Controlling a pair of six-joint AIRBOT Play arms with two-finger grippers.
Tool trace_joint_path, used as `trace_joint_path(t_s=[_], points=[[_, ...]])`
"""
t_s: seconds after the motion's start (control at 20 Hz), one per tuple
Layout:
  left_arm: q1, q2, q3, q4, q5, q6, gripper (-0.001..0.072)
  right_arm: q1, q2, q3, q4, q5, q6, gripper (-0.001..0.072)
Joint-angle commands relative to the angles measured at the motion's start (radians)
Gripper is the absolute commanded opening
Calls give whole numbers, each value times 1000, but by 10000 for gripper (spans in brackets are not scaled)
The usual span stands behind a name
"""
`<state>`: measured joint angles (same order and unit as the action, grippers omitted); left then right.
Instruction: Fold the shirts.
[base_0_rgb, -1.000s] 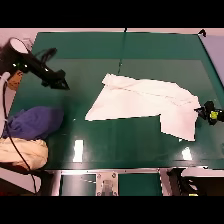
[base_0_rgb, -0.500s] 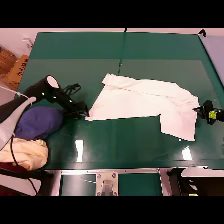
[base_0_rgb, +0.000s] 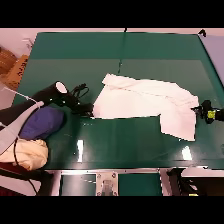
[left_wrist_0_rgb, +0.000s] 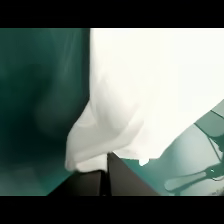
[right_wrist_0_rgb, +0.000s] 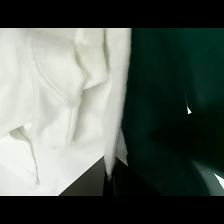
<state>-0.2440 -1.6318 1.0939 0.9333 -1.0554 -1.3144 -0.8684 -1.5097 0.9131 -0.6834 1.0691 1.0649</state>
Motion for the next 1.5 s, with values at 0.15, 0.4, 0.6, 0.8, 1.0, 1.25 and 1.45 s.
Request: trace_joint_path(t_s=[0.15,0.4,0.6,0.8,1.0,1.25,1.45], points=[[-2,133,252,103,-11,42,19,71,130,7,236,143,0,17],[-2,257,673,118,-100,40,19,119,371,211,582,273,-1,17],[-2,349,1006,126,-90,28,19,48,536,477,745,224,8,18],[-2,530,1033,161,34,5,19,-15,650,664,755,108,12,18],[-2,666,1033,286,2,-51,19,-16,715,738,754,26,10,18],[-2,723,1023,533,-169,-240,19,-16,739,740,711,23,4,18],[-2,715,850,529,-234,-249,19,-11,739,706,597,24,4,18]])
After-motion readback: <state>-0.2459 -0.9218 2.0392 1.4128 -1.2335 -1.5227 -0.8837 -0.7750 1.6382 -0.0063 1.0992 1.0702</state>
